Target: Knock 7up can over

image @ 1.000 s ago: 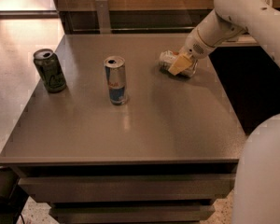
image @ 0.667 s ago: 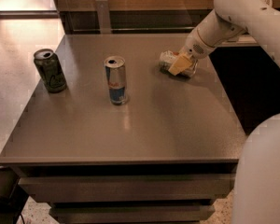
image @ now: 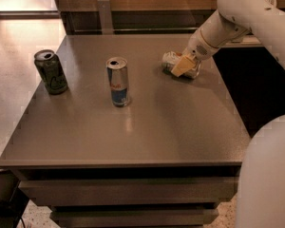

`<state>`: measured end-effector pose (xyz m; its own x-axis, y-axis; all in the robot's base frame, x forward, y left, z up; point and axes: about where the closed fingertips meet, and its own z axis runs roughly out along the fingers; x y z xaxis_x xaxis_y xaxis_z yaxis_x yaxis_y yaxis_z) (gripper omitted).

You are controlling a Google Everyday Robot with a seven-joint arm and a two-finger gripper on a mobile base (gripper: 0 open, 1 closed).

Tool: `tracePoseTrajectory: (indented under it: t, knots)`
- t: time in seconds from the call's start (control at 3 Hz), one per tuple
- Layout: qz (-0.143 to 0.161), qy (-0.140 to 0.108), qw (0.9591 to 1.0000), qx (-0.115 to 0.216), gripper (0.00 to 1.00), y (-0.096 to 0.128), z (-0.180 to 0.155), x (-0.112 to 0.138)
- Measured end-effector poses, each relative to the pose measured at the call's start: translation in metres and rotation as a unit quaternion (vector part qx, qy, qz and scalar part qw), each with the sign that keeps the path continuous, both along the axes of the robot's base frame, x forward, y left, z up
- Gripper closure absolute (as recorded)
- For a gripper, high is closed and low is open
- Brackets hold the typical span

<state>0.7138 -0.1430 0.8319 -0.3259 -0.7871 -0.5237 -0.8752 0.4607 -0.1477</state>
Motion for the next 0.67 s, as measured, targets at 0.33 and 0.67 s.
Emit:
tracePoseTrajectory:
  t: [0.33, 0.67]
  knots:
    - [0.001, 0.002, 1.0, 0.0, 0.05, 0.0018, -0.0028, 0.0002]
    - [0.002, 0.004, 1.0, 0.0, 0.0, 0.003, -0.0046, 0.0003]
